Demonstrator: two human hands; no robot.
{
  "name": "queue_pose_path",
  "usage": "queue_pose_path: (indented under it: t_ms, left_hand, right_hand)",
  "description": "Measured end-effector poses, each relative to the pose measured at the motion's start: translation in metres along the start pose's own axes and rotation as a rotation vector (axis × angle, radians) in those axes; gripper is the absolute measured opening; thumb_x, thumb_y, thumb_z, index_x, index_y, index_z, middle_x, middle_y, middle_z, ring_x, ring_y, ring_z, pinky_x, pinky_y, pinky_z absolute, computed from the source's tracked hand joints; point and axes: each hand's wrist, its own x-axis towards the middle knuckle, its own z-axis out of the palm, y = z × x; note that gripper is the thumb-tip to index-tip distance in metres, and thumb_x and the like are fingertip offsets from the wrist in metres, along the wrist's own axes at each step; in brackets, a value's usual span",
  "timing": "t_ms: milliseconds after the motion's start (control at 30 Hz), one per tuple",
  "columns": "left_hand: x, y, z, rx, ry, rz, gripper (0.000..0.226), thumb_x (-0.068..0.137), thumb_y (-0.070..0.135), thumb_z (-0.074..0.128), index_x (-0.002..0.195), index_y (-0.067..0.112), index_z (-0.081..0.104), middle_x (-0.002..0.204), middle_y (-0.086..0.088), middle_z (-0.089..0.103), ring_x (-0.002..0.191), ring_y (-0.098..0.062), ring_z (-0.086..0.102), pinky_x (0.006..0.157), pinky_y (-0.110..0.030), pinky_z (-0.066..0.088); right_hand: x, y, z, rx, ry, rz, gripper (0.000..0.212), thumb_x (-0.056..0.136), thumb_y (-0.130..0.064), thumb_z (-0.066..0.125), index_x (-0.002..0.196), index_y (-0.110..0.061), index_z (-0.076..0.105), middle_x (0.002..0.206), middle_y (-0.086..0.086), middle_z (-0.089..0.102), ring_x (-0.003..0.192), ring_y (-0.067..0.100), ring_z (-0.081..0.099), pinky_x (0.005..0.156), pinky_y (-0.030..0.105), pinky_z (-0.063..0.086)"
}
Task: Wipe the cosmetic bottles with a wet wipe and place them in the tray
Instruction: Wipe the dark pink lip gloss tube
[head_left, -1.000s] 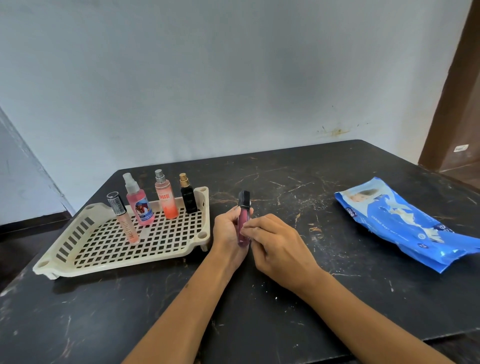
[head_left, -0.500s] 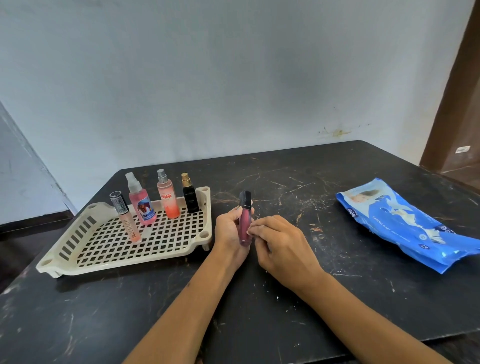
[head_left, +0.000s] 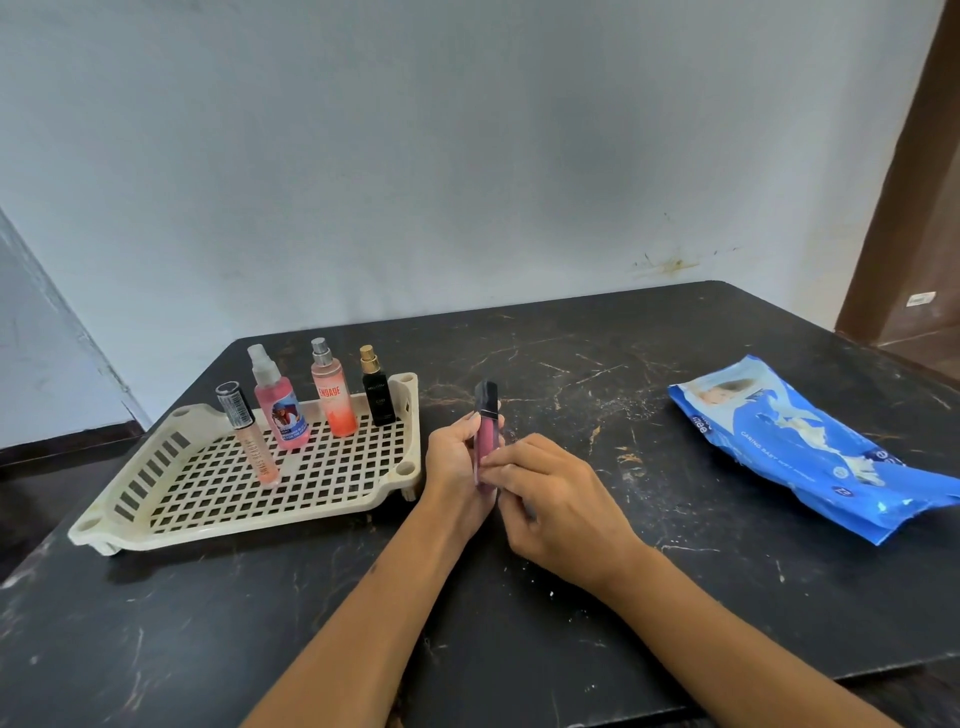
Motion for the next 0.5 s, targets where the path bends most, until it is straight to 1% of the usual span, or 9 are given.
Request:
queue_pose_path:
  t_ms: [67,100,200,233,300,400,500]
  left_hand:
    - [-0.0002,0.0001,-0.0002,-0.005,0.009,-0.001,0.022,0.097,0.014,0.038,0.1,0.001,0.055,0.074,-0.006,0.054,0.058,-0.011,0.046,0.055,-0.02,0.043]
    - [-0.0005,0.0001,0.0,-0.015,0.007,0.0,0.021,0.097,0.013,0.038,0.101,0.001,0.055,0.074,-0.006,0.055,0.058,-0.011,0.046,0.054,-0.02,0.044]
    - [-0.0006,0.0004,0.0004,-0.044,-0.004,-0.007,0.016,0.095,0.01,0.039,0.093,0.001,0.053,0.071,-0.005,0.05,0.055,-0.01,0.044,0.044,-0.018,0.044]
    - [-0.0006,0.0004,0.0004,-0.039,-0.005,-0.007,0.015,0.095,0.009,0.04,0.091,0.002,0.053,0.07,-0.005,0.049,0.056,-0.011,0.044,0.045,-0.018,0.044]
    - [-0.0001,-0.0002,-0.0003,-0.007,0.001,0.001,0.017,0.095,0.011,0.039,0.094,0.002,0.053,0.072,-0.005,0.05,0.058,-0.011,0.045,0.051,-0.019,0.044]
    - [-0.0014,-0.0007,-0.0014,0.014,0.011,0.008,0.023,0.097,0.015,0.038,0.103,0.0,0.054,0.075,-0.007,0.053,0.061,-0.012,0.046,0.058,-0.022,0.044]
    - [-0.0022,0.0002,-0.0001,-0.021,0.002,0.007,0.025,0.096,0.013,0.038,0.11,-0.001,0.053,0.078,-0.007,0.054,0.062,-0.011,0.047,0.057,-0.021,0.043]
  right_hand:
    - [-0.0006,-0.0009,-0.0004,0.008,0.018,-0.001,0.022,0.078,-0.007,0.052,0.081,-0.004,0.074,0.087,0.003,0.07,0.074,0.021,0.064,0.067,0.029,0.055]
    - [-0.0008,-0.0002,0.0003,-0.003,0.034,0.01,0.022,0.078,-0.006,0.052,0.079,-0.004,0.073,0.085,0.003,0.07,0.073,0.021,0.063,0.065,0.03,0.055]
    - [-0.0007,0.0038,0.0035,-0.051,0.055,0.055,0.025,0.08,-0.006,0.049,0.083,-0.003,0.073,0.088,0.004,0.07,0.076,0.022,0.064,0.065,0.031,0.055]
    - [-0.0006,0.0042,0.0038,-0.051,0.047,0.053,0.026,0.081,-0.006,0.048,0.086,-0.002,0.073,0.091,0.005,0.07,0.078,0.023,0.065,0.067,0.032,0.055]
    - [-0.0008,0.0032,0.0028,-0.035,0.017,0.018,0.026,0.082,-0.006,0.048,0.088,-0.002,0.073,0.093,0.006,0.07,0.08,0.022,0.065,0.07,0.031,0.055]
    - [-0.0012,0.0004,0.0005,-0.009,0.006,-0.026,0.021,0.079,-0.007,0.053,0.08,-0.004,0.074,0.088,0.003,0.07,0.076,0.02,0.064,0.065,0.03,0.055]
    - [-0.0006,0.0028,0.0021,-0.063,0.052,0.014,0.022,0.079,-0.007,0.051,0.079,-0.005,0.074,0.086,0.002,0.07,0.075,0.019,0.064,0.063,0.029,0.055]
